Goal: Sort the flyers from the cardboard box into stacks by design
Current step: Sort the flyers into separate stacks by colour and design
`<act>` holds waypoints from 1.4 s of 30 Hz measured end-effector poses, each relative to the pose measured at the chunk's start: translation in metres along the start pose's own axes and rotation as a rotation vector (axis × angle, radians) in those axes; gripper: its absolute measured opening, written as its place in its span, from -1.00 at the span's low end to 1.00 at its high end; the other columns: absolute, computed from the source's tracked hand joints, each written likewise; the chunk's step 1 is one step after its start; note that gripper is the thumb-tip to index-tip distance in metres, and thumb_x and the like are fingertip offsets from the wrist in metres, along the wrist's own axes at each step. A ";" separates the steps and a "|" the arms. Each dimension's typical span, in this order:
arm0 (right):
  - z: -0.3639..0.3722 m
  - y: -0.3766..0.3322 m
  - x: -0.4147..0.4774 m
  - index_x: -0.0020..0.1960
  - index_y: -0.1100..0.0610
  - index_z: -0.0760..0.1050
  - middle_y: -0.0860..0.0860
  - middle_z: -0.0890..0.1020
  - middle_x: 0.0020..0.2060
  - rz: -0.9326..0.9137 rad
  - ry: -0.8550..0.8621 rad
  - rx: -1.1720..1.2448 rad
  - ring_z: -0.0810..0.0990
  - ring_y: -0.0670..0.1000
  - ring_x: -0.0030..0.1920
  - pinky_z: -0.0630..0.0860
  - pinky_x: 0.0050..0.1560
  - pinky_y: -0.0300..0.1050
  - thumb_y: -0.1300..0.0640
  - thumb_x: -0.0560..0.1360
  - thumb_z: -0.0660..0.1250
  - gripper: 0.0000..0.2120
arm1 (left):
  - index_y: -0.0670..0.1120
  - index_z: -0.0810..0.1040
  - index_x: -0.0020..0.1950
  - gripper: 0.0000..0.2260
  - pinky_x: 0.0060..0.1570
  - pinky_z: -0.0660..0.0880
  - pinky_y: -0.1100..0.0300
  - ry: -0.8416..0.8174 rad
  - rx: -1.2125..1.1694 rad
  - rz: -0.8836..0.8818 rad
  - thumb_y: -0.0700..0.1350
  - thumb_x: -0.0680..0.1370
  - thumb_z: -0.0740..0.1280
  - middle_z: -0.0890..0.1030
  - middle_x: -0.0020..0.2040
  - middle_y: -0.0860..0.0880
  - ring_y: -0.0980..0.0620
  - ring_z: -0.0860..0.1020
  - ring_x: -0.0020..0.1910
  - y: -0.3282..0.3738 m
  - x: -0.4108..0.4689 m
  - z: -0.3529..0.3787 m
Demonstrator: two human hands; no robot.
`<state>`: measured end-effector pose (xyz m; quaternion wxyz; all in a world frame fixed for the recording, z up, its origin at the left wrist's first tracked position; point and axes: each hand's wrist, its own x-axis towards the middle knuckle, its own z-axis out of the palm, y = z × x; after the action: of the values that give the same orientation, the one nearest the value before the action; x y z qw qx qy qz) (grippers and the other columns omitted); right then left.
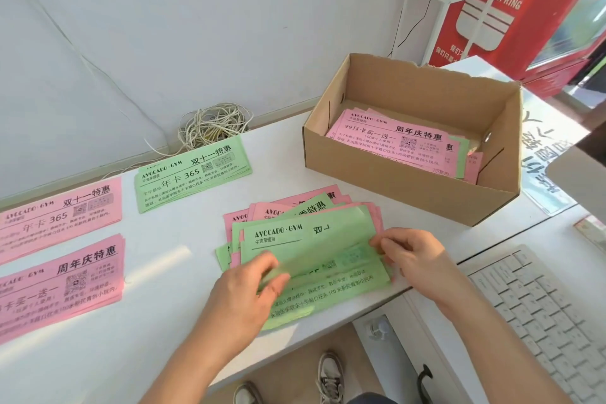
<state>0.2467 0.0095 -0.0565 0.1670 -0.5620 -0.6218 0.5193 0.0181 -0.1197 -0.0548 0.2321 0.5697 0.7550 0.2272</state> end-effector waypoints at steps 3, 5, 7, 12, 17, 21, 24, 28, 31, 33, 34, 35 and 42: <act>0.006 0.005 0.002 -0.03 -0.09 0.59 -0.13 0.63 -0.17 -0.023 0.026 -0.089 0.57 -0.08 -0.18 0.43 -0.17 -0.29 0.20 0.54 0.29 -0.80 | -0.01 0.38 0.02 -0.91 -0.37 0.30 0.12 0.246 -0.033 -0.023 -0.07 0.57 0.27 0.50 -0.38 0.02 -0.12 0.52 -0.40 -0.005 0.001 0.002; 0.011 0.006 0.001 0.14 -0.01 0.57 -0.14 0.57 -0.14 -0.053 0.042 -0.237 0.53 -0.13 -0.19 0.41 -0.12 -0.32 0.17 0.48 0.37 -0.76 | 0.05 0.31 0.20 -0.76 -0.35 0.36 0.10 0.363 -0.102 -0.060 -0.11 0.58 0.26 0.57 -0.25 0.00 -0.22 0.57 -0.35 -0.006 -0.001 0.004; 0.016 0.004 -0.002 0.25 0.01 0.51 -0.12 0.51 -0.08 -0.073 0.050 -0.382 0.50 -0.12 -0.12 0.41 -0.01 -0.27 0.14 0.46 0.41 -0.63 | 0.19 0.19 0.36 -0.52 -0.31 0.48 0.10 0.384 -0.057 0.031 -0.16 0.55 0.28 0.63 0.04 -0.03 -0.20 0.61 -0.30 -0.009 -0.004 0.006; 0.022 -0.003 -0.010 0.31 -0.05 0.44 -0.13 0.43 -0.06 -0.097 0.070 -0.532 0.49 -0.12 -0.09 0.39 -0.04 -0.29 0.07 0.44 0.42 -0.55 | 0.24 0.31 0.41 -0.53 -0.47 0.55 0.14 0.195 0.353 0.377 -0.09 0.53 0.23 0.51 0.32 -0.08 -0.06 0.62 -0.36 -0.015 -0.012 0.012; 0.011 -0.007 -0.008 0.21 0.00 0.51 0.00 0.62 -0.26 0.017 0.056 -0.174 0.56 -0.06 -0.29 0.45 -0.24 -0.22 0.17 0.44 0.43 -0.64 | 0.07 0.38 0.31 -0.35 -0.44 0.59 0.13 0.045 0.627 0.491 0.22 0.29 0.48 0.64 0.08 -0.06 -0.06 0.66 -0.07 -0.018 -0.015 0.022; 0.009 -0.009 -0.004 0.14 0.14 0.57 -0.09 0.55 -0.50 0.122 0.006 0.162 0.44 -0.11 -0.53 0.39 -0.43 -0.28 0.21 0.45 0.44 -0.74 | 0.00 0.42 0.30 -0.57 -0.65 0.42 0.19 0.055 0.562 0.483 0.11 0.47 0.22 0.60 -0.30 0.00 -0.04 0.53 -0.50 -0.014 -0.010 0.011; 0.014 -0.013 -0.001 0.09 0.18 0.60 -0.07 0.53 -0.52 0.163 0.055 0.317 0.39 -0.09 -0.54 0.31 -0.49 -0.28 0.15 0.54 0.34 -0.83 | 0.00 0.43 0.27 -0.62 -0.66 0.35 0.19 0.033 0.528 0.472 -0.01 0.46 0.15 0.44 -0.49 0.00 -0.06 0.42 -0.61 -0.015 -0.012 0.007; 0.013 -0.016 -0.005 0.05 0.04 0.57 0.00 0.63 -0.32 0.050 0.087 0.154 0.52 -0.06 -0.48 0.37 -0.48 -0.33 0.05 0.59 0.26 -0.86 | 0.14 0.47 0.04 -0.80 -0.55 0.40 0.27 0.006 0.270 0.280 -0.06 0.45 0.34 0.50 -0.47 0.07 0.02 0.47 -0.54 -0.021 -0.008 0.002; 0.009 -0.010 -0.005 0.07 0.04 0.56 -0.02 0.71 -0.25 0.032 0.030 0.152 0.52 -0.08 -0.47 0.38 -0.46 -0.34 0.04 0.60 0.23 -0.84 | 0.15 0.53 -0.08 -0.91 -0.32 0.40 0.30 0.020 0.012 0.043 -0.06 0.52 0.38 0.56 -0.39 0.12 0.13 0.50 -0.38 -0.022 -0.002 -0.006; 0.009 -0.005 -0.004 0.12 0.10 0.55 0.00 0.72 -0.25 0.062 -0.007 0.119 0.51 -0.09 -0.47 0.44 -0.39 -0.29 0.11 0.54 0.34 -0.83 | 0.11 0.57 -0.12 -0.90 -0.27 0.41 0.33 0.118 -0.116 -0.032 -0.11 0.53 0.37 0.57 -0.36 0.22 0.19 0.51 -0.31 -0.024 -0.001 -0.008; 0.011 -0.002 -0.002 0.14 0.13 0.55 0.02 0.71 -0.25 0.073 -0.013 0.102 0.50 -0.10 -0.48 0.46 -0.36 -0.28 0.16 0.49 0.40 -0.77 | 0.10 0.57 0.00 -0.86 -0.26 0.41 0.36 0.181 -0.156 -0.058 -0.15 0.53 0.35 0.56 -0.35 0.28 0.24 0.51 -0.30 -0.024 -0.001 -0.009; 0.013 0.000 -0.001 0.16 0.14 0.54 0.04 0.71 -0.26 0.088 -0.010 0.086 0.50 -0.11 -0.50 0.47 -0.34 -0.28 0.21 0.45 0.44 -0.71 | 0.09 0.52 0.18 -0.73 -0.28 0.38 0.44 0.234 -0.182 -0.077 -0.19 0.54 0.34 0.53 -0.28 0.34 0.29 0.51 -0.29 -0.024 -0.002 -0.009; 0.017 -0.003 -0.006 0.24 -0.05 0.47 -0.08 0.50 -0.13 -0.040 0.170 -0.528 0.53 -0.03 -0.10 0.45 -0.06 -0.14 -0.04 0.45 0.39 -0.62 | 0.41 0.12 0.42 -0.37 -0.14 0.38 0.52 0.248 0.023 0.207 -0.21 0.56 0.16 0.59 0.04 0.00 0.06 0.52 -0.27 -0.028 -0.014 -0.003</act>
<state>0.2337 -0.0031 -0.0581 0.0768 -0.6152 -0.7303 0.2868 -0.0011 -0.1401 -0.0682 0.1062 0.6147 0.7176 0.3098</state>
